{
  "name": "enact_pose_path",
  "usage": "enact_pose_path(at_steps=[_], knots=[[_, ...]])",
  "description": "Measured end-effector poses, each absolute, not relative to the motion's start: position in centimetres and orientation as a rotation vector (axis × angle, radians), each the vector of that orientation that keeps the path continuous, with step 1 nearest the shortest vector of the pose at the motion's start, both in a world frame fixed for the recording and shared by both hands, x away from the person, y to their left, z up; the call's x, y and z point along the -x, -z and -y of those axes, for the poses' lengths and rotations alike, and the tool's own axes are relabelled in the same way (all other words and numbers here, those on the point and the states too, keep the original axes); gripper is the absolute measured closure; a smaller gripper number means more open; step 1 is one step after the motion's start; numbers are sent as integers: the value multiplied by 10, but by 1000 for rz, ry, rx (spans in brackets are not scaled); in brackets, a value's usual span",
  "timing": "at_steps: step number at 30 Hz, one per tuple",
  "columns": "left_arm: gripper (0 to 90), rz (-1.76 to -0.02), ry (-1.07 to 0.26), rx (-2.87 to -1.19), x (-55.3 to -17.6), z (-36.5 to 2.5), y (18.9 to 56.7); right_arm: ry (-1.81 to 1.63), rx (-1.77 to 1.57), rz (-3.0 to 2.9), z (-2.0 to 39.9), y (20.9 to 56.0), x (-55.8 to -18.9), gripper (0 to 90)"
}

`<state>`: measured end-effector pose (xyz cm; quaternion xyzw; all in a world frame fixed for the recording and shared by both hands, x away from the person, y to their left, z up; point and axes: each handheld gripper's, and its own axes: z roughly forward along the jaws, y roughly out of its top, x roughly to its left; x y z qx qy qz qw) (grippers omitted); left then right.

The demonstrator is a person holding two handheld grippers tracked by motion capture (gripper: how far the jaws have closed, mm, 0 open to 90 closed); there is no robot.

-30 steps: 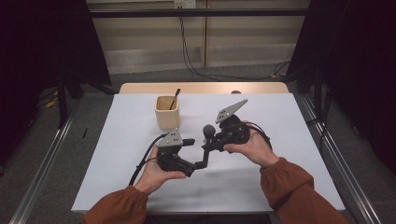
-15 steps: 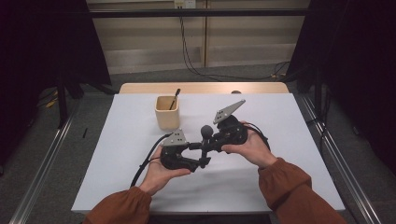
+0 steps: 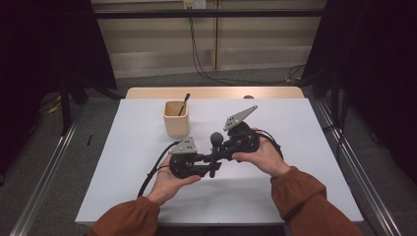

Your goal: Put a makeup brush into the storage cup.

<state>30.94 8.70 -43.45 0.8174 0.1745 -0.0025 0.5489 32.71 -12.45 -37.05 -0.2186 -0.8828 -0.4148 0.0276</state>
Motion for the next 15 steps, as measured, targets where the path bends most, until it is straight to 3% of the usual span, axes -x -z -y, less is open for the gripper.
enact_pose_path(at_steps=[6,15], knots=[[738,-415,12,-1937,-310,-88,434,1290,674,2717,125,371,-326,715],[746,-406,-27,-1935,-309,-90,432,1315,674,2711,126,371,-326,713]])
